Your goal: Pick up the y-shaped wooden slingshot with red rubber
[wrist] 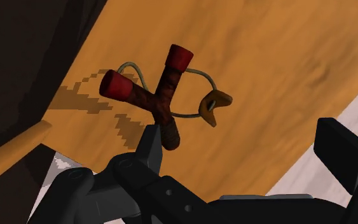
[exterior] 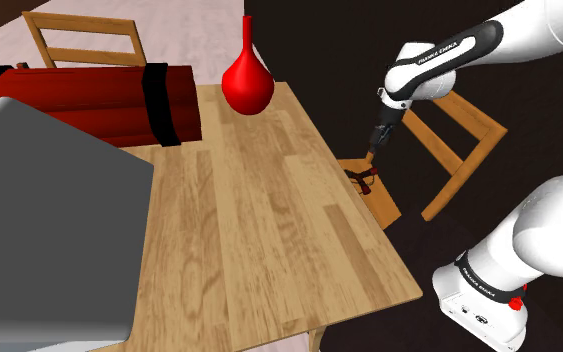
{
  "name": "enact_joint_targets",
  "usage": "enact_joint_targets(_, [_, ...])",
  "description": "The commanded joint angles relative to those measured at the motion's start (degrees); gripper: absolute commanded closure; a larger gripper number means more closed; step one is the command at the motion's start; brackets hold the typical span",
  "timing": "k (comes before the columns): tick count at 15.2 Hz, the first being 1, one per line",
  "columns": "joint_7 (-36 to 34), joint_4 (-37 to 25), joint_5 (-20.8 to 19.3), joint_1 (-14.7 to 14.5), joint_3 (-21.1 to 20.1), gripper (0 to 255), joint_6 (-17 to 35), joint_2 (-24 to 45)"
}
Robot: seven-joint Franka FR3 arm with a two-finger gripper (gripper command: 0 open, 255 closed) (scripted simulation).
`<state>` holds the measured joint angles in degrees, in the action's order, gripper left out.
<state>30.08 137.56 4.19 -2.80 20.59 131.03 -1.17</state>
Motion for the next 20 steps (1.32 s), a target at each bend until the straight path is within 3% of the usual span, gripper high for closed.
enact_joint_targets(1, [3.8, -2.4, 2.7, 0.1, 0.3, 0, 2.2, 5.8])
enact_joint_targets(7, [13.0, -9.6, 9.3, 2.8, -1.7, 0, 6.5, 20.4])
enact_joint_targets(13, [19.1, -18.9, 12.8, 6.5, -5.0, 0, 8.6, 33.9])
enact_joint_targets(20, [20.3, -20.4, 14.6, 7.7, -6.6, 0, 11.9, 38.8])
